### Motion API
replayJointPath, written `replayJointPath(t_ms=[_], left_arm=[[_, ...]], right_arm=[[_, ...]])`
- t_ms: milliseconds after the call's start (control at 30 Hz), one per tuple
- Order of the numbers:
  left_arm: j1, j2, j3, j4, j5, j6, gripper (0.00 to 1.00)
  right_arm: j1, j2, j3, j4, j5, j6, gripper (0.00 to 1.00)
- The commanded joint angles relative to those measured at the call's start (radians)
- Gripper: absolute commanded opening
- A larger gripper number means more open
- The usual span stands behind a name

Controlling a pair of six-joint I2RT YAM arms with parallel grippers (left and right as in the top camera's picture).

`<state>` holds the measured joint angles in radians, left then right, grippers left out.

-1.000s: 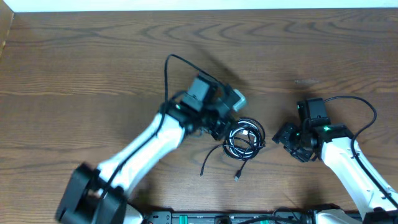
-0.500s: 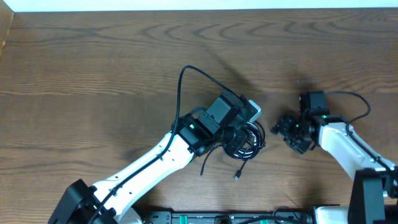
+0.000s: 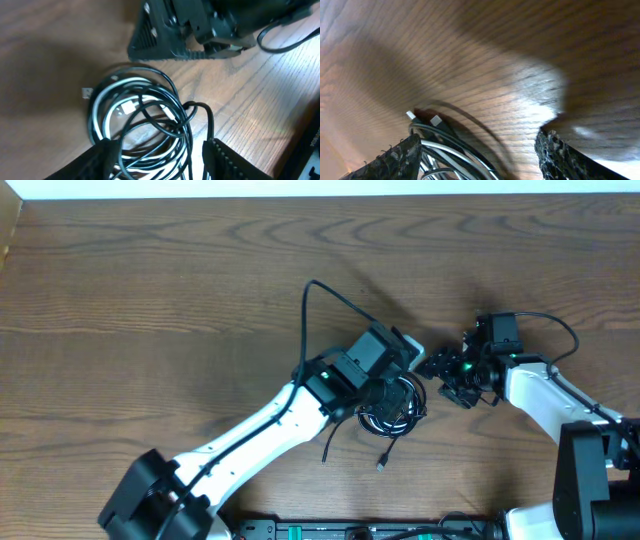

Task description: Untangle cables

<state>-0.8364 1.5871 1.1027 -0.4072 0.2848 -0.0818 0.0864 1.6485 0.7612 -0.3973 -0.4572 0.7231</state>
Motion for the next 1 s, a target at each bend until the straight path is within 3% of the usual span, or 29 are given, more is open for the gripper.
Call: replayJointPath(t_ms=[0, 300, 567, 967], left_arm=[[-0.023, 0.048, 0.026, 0.003, -0.009, 0.011, 0.61], [-0.080, 0.100, 0.026, 0.021, -0.006, 0.130, 0.61], [-0.099, 0.069, 0.029, 0.053, -0.095, 0.130, 0.66], [-0.141, -0.103, 0.029, 0.052, -0.091, 0.130, 0.66]], right_arm=[[0.020, 0.104, -0.077, -0.025, 0.106, -0.013, 0.74], [0.047, 0.104, -0.077, -0.003, 0.111, -0.006, 0.75], [0.053, 0.104, -0.077, 0.002, 0.115, -0.006, 0.75], [0.053, 0.104, -0.078, 0.005, 0.138, 0.002, 0.74]])
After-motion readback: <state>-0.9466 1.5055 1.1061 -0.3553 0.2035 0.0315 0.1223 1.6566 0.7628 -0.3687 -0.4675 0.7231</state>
